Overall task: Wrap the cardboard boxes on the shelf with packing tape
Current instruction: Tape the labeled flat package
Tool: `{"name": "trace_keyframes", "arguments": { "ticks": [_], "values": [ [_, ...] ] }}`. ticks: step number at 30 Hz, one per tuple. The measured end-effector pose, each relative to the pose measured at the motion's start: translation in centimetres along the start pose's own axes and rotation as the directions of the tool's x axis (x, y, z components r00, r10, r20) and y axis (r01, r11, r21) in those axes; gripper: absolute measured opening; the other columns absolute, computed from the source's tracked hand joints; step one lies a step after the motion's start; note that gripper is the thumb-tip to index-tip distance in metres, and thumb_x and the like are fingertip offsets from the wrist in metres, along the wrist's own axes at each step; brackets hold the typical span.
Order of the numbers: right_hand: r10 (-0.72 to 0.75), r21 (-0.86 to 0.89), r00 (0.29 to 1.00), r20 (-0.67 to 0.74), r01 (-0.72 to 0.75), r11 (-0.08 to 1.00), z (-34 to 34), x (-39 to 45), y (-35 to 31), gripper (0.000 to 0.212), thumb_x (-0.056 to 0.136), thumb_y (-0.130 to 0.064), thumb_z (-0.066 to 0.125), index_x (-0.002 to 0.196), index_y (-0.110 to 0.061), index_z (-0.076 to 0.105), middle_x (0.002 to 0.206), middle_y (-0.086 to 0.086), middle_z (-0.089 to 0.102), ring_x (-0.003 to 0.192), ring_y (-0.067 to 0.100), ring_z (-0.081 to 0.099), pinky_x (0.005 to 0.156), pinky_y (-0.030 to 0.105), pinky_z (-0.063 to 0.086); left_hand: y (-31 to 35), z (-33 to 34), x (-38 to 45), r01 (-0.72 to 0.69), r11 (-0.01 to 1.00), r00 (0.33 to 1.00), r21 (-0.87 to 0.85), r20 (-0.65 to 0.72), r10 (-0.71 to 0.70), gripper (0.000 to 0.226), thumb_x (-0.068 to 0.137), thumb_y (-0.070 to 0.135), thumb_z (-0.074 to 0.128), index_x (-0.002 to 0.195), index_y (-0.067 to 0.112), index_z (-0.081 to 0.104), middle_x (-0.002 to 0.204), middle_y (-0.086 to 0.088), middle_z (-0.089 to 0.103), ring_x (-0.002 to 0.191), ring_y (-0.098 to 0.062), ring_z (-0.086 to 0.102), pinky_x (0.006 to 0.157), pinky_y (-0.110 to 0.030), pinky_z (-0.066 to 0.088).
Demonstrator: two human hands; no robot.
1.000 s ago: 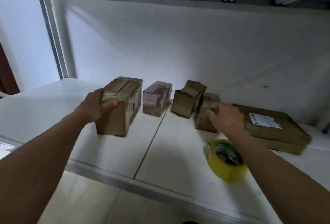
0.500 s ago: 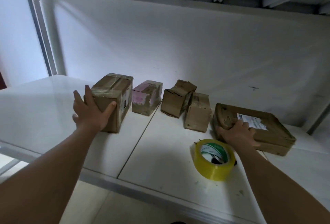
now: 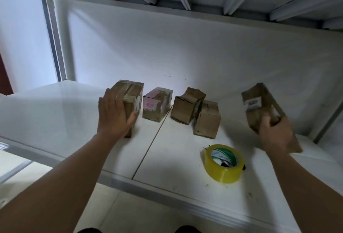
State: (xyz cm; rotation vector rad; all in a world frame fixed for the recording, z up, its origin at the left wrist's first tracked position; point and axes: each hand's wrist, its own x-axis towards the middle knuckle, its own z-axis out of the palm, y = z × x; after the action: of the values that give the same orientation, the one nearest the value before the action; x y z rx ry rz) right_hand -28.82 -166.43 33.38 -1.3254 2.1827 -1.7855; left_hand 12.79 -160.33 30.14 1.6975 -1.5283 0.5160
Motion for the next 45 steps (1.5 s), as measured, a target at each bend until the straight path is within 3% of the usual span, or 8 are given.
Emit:
{"name": "trace_keyframes", "arguments": {
  "ticks": [7,11,14,16,23,27,34,45],
  "values": [
    [-0.202,0.518,0.979,-0.001,0.173,0.838,-1.4,-3.2,-9.5,0.032,0.089,-0.038,0.042,0.106,-0.011,0.049,0.097,0.005,0.053,0.087,0.019,0.052,0.071,0.033,0.044,5.6,-0.8,1.4,0.036,0.857,0.994,-0.513,0.103,0.021,0.057,0.091,0.034,0.054,0.135,0.001,0.039,0.130,-0.013,0.049,0.124,-0.029,0.045,0.102,-0.040,0.036],
    [-0.355,0.751,0.912,0.204,0.087,0.654,-0.8,-7.8,-13.6,0.020,0.079,-0.043,0.044,0.089,-0.027,0.048,0.089,-0.006,0.056,0.086,0.014,0.057,0.078,0.046,0.051,9.9,-3.4,3.2,0.539,0.255,0.842,-0.803,0.522,-0.135,0.060,0.089,0.059,0.049,0.135,0.025,0.032,0.114,0.011,0.064,0.111,-0.012,0.060,0.098,-0.044,0.045],
    [-0.480,0.728,0.815,0.324,0.109,0.677,0.3,-11.1,-13.8,0.027,0.070,-0.048,0.043,0.088,-0.030,0.052,0.083,-0.013,0.058,0.078,0.006,0.057,0.072,0.035,0.048,9.7,-5.1,3.9,0.769,-0.268,0.626,-0.580,0.767,0.138,0.101,0.068,0.086,0.037,0.140,0.017,0.040,0.141,-0.010,0.049,0.123,-0.037,0.053,0.091,-0.060,0.047],
    [-0.604,0.635,0.717,0.347,0.295,0.714,0.9,-12.7,-12.5,0.030,0.070,-0.045,0.042,0.096,-0.036,0.055,0.091,-0.014,0.062,0.089,0.012,0.059,0.078,0.038,0.048,8.1,-5.9,3.0,0.820,-0.352,0.558,-0.452,0.767,0.317,0.106,0.061,0.092,0.035,0.136,0.017,0.048,0.135,-0.017,0.055,0.119,-0.042,0.054,0.088,-0.063,0.047],
    [-0.801,0.437,0.305,0.515,0.711,0.551,0.9,-13.6,-5.6,0.048,0.075,-0.039,0.048,0.113,-0.014,0.061,0.113,0.002,0.062,0.101,0.019,0.057,0.084,0.036,0.049,0.9,-5.0,-1.3,0.957,0.099,0.285,-0.274,0.951,-0.118,0.024,0.090,0.027,0.034,0.090,0.014,0.054,0.092,-0.004,0.065,0.081,-0.024,0.067,0.080,-0.038,0.045],
    [-0.689,0.343,0.129,0.713,0.793,0.504,0.9,-14.2,-3.4,0.045,0.075,-0.048,0.045,0.111,-0.024,0.058,0.110,-0.004,0.061,0.097,0.012,0.054,0.081,0.028,0.047,0.1,-4.4,-1.4,0.918,0.368,0.269,-0.150,0.916,-0.298,0.056,0.090,0.057,0.044,0.114,0.009,0.057,0.118,-0.007,0.064,0.104,-0.030,0.063,0.085,-0.044,0.049],
    [-0.635,0.276,0.186,0.750,0.785,0.555,2.2,-14.1,-5.1,0.025,0.088,-0.052,0.047,0.088,-0.029,0.057,0.088,-0.014,0.054,0.082,0.006,0.049,0.070,0.026,0.043,4.0,-2.7,-1.9,0.641,0.766,0.287,-0.040,0.939,-0.191,0.041,0.089,0.057,0.052,0.103,0.019,0.057,0.106,-0.005,0.064,0.097,-0.019,0.060,0.086,-0.039,0.054],
    [-0.318,-0.150,0.498,0.807,0.693,0.705,0.9,-9.4,-5.0,0.031,0.089,-0.051,0.052,0.076,-0.024,0.051,0.079,-0.004,0.054,0.071,0.013,0.050,0.057,0.024,0.036,3.6,-3.0,-1.3,0.662,0.748,0.281,-0.045,0.940,-0.192,0.023,0.095,0.030,0.055,0.105,0.009,0.058,0.102,-0.013,0.068,0.092,-0.023,0.069,0.080,-0.038,0.059]
  ]
}}
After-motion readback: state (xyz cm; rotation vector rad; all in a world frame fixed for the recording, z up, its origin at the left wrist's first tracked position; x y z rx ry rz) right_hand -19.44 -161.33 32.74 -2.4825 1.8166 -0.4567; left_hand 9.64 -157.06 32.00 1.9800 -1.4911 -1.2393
